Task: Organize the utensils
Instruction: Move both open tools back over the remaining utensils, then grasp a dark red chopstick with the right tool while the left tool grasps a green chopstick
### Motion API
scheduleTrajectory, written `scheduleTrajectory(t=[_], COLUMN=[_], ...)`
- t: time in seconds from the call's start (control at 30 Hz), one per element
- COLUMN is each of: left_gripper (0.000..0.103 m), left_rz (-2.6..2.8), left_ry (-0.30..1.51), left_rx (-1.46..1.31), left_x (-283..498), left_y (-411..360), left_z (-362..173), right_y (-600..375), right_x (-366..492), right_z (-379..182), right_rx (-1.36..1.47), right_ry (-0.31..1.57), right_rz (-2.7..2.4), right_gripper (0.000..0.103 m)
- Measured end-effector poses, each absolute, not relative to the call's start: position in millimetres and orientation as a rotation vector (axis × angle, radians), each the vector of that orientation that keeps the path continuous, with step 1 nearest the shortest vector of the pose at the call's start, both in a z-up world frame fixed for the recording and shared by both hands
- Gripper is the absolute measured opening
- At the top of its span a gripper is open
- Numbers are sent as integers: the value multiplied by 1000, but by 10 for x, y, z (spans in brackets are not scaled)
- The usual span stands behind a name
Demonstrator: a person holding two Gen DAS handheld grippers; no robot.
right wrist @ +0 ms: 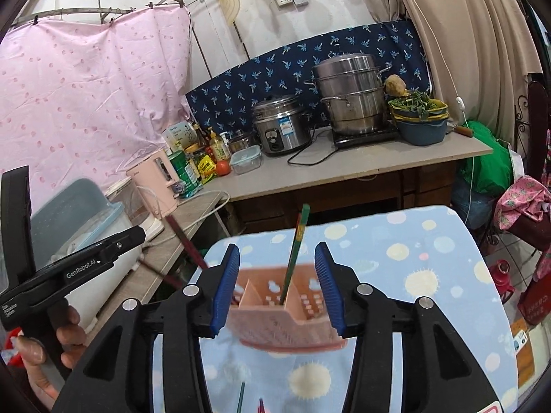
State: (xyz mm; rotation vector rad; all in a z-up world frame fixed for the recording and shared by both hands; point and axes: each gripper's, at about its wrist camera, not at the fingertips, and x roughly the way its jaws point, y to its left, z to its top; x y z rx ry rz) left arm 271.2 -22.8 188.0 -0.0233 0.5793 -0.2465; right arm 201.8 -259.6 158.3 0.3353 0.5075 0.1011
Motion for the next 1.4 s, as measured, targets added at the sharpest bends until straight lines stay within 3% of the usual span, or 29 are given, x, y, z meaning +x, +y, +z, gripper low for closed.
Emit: scheduleTrajectory(t=[0.17,0.63,0.93,1.4], left_gripper=[53,53,53,53], left_rz=[-232,-230,-226,-248], left_ry=[611,822,926,1020], left_rx=[8,70,93,123], left_x=[2380,1489,1107,807], left_y=[-171,-34,-38,-95], left_z=[1683,700,205,-171], right_y=[-2554,-2194,-2025,-1828], right_x=[1602,423,103,93], right_z=[1367,391,-96,-413], right_rx=[310,145,141,93], right_ry=[562,795,909,967], right_rz=[96,118,130,153], right_gripper=[45,45,42,16])
